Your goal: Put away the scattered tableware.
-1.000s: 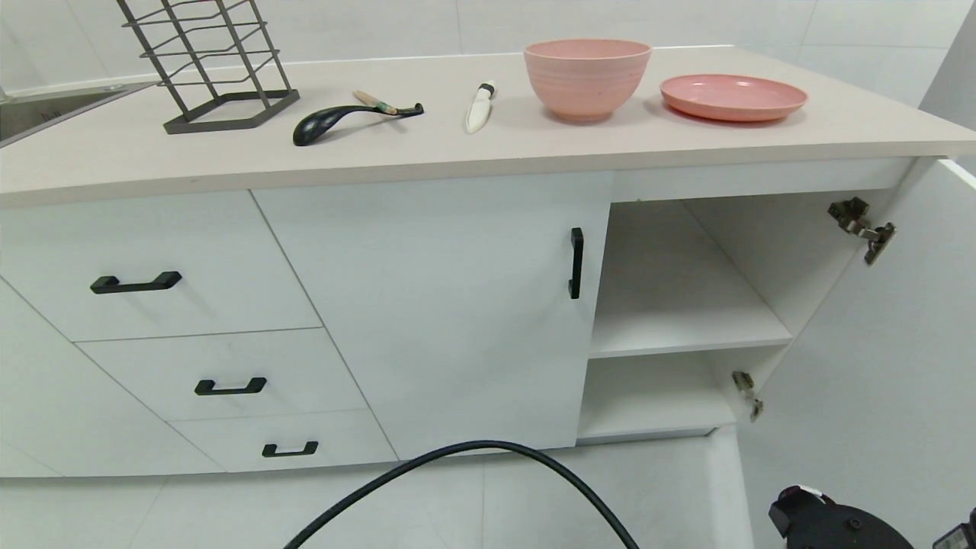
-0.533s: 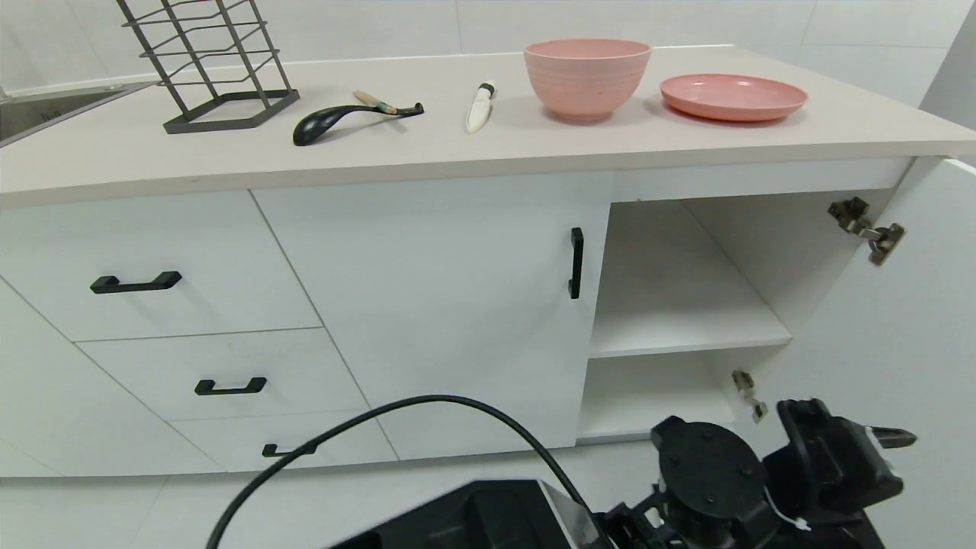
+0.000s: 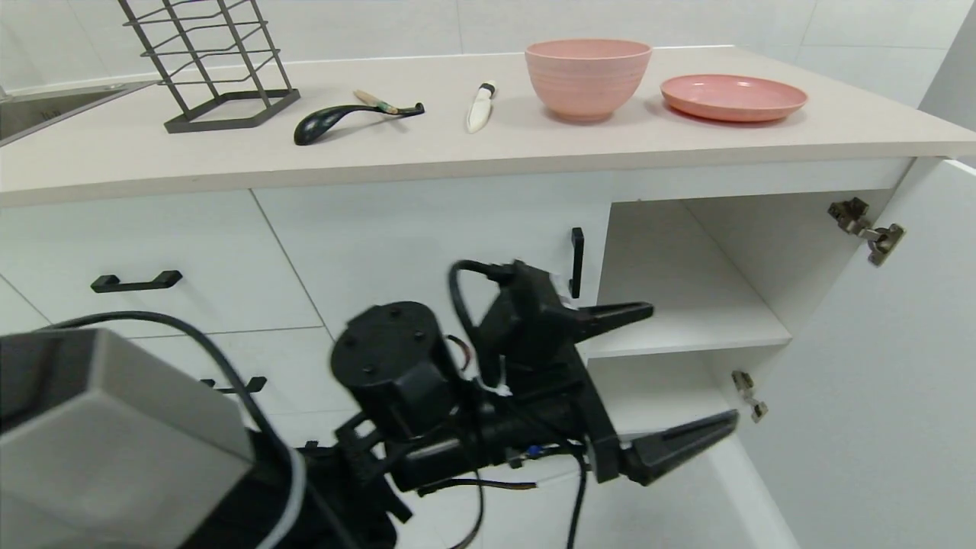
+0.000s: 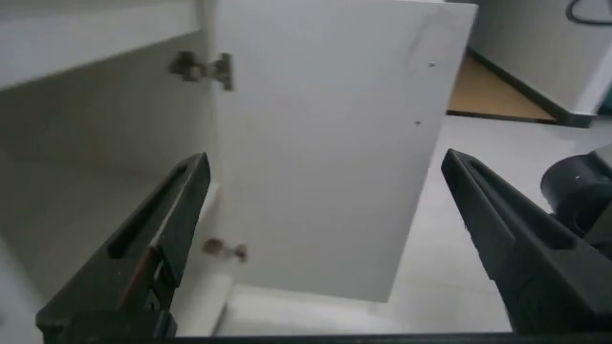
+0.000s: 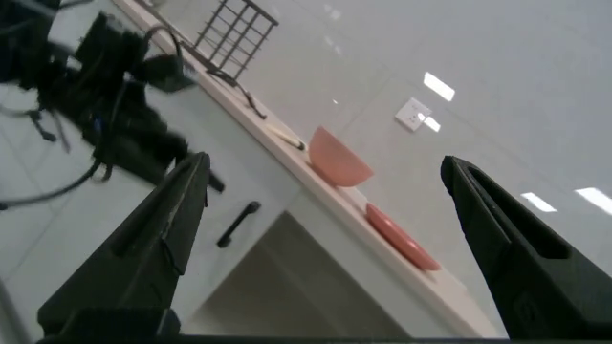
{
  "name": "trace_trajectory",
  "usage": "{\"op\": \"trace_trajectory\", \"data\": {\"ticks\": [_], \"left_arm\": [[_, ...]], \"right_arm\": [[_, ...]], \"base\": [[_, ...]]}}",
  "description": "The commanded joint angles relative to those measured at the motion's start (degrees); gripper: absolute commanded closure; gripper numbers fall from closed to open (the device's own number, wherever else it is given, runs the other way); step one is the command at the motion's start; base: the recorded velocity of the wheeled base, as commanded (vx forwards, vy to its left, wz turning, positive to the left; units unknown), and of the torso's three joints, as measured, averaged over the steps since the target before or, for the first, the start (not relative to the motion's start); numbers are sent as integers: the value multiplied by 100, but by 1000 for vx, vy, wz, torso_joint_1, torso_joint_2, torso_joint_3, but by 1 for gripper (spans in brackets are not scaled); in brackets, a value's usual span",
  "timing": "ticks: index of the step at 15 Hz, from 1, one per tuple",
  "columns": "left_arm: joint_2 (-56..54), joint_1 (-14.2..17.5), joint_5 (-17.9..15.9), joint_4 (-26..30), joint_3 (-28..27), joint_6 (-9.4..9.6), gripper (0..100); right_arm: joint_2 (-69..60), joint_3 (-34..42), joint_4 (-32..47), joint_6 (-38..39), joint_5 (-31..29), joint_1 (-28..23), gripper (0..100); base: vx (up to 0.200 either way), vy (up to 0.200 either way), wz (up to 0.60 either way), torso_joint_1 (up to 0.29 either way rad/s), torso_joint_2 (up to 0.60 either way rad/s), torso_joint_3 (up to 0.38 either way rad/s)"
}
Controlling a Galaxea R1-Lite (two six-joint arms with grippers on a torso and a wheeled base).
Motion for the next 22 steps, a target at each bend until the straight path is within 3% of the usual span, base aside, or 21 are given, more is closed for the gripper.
{"op": "trace_trajectory", "data": {"ticks": [1,4,7,8,9,11,13,14,16,17,18,19,20,21,22], "left_arm": [[-1700,724,27,-33,1310,40,0],[-3124,1629,27,-15,2356,31,0],[-4900,2833,27,46,3876,23,0],[-5111,2965,18,82,3991,23,0],[-6016,3396,18,486,4245,14,0],[-7202,3668,27,1584,4245,31,0],[-8705,3774,45,3430,4245,31,0],[-9505,4020,36,4494,4193,23,0],[-10665,4222,36,5900,4166,-4,0],[-10727,4301,203,6216,4219,58,0],[-10771,4494,678,6313,4245,-101,0],[-10903,4661,1214,6744,4254,-268,0],[-11184,4776,1460,7473,4245,-276,0],[-11263,4846,1521,8071,4245,-206,0],[-11263,4846,1618,8036,4245,-57,0]], "right_arm": [[107,132,-12,-20,-4,224,0],[37,132,23,-38,23,444,0],[-482,132,638,-108,14,663,0],[-578,132,753,-108,14,663,0],[-1053,132,1412,-100,-4,663,0],[-1818,132,2756,-100,-48,663,0],[-2899,132,4497,-108,-100,795,0],[-2907,132,4602,-64,-179,760,0],[-2907,132,4980,331,-707,751,0],[-2951,132,5595,665,-1348,699,0],[-3127,132,6281,885,-1946,593,0],[-3285,132,7283,1034,-2465,532,0],[-3285,97,7819,1017,-2895,523,0],[-3285,105,7722,999,-3176,514,0],[-3285,123,7687,990,-3370,514,0]], "base": [[0,0,0,0,0,0],[0,0,0,0,0,0],[0,0,0,0,0,0],[0,0,0,0,0,0],[0,0,0,0,0,0],[0,0,0,0,0,0],[0,0,0,0,0,0],[0,0,0,0,0,0],[0,0,0,0,0,0],[0,0,0,0,0,0],[0,0,0,0,0,0],[0,0,0,0,0,0],[0,0,0,0,0,0],[0,0,0,0,0,0],[0,0,0,0,0,0]]}}
